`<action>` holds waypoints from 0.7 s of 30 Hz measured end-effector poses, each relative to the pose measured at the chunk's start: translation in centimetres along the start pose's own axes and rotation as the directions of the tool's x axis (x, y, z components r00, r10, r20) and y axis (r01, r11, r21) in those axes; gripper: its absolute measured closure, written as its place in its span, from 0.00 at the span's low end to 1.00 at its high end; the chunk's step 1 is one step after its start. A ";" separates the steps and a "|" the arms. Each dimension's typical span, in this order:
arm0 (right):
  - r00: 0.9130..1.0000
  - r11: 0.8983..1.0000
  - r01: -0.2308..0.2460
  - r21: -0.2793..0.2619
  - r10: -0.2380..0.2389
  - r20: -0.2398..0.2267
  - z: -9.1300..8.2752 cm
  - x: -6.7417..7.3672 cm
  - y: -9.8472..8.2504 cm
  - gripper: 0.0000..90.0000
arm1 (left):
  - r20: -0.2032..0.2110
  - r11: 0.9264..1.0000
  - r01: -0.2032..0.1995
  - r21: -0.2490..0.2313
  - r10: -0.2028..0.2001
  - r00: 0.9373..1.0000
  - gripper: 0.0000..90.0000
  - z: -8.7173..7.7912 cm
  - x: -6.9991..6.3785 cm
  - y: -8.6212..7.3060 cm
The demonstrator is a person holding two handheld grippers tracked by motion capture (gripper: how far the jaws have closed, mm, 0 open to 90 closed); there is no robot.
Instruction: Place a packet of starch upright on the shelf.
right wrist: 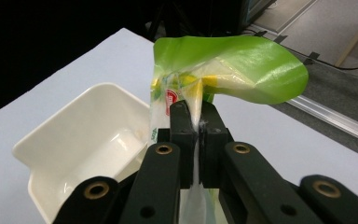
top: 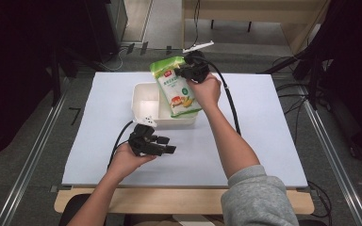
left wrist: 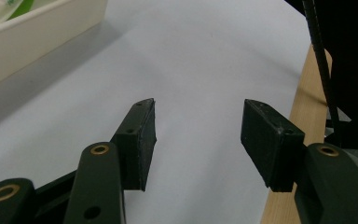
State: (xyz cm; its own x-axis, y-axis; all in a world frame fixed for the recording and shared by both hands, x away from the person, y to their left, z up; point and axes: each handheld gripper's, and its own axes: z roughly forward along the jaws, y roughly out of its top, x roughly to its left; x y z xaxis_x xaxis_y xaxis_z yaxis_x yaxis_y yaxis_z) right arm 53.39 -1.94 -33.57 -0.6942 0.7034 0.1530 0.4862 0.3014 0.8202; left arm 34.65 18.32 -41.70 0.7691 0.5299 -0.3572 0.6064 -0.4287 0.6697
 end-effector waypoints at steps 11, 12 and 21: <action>1.000 1.000 -0.011 0.025 0.012 -0.012 0.3 0.0 -1.0 0.99 | 0.000 1.000 -0.003 0.000 0.003 1.000 0.51 0.0 0.0 0.0; 1.000 1.000 -0.016 0.026 0.017 -0.012 0.2 -0.1 -1.1 0.99 | -0.001 1.000 -0.003 0.002 0.003 1.000 0.51 0.0 0.1 0.0; 0.999 0.998 -0.051 0.038 0.051 -0.014 0.3 -1.0 -1.3 0.97 | 0.000 1.000 -0.004 0.004 0.004 1.000 0.51 0.1 0.1 0.0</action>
State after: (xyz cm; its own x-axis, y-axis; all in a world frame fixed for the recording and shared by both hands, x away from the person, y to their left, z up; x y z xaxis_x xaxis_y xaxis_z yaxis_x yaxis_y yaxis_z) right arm 53.58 -2.88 -34.96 -0.6757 0.7087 0.2028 0.5407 0.2894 0.7899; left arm 34.70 18.34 -41.80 0.7716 0.5284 -0.3541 0.6039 -0.4336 0.6688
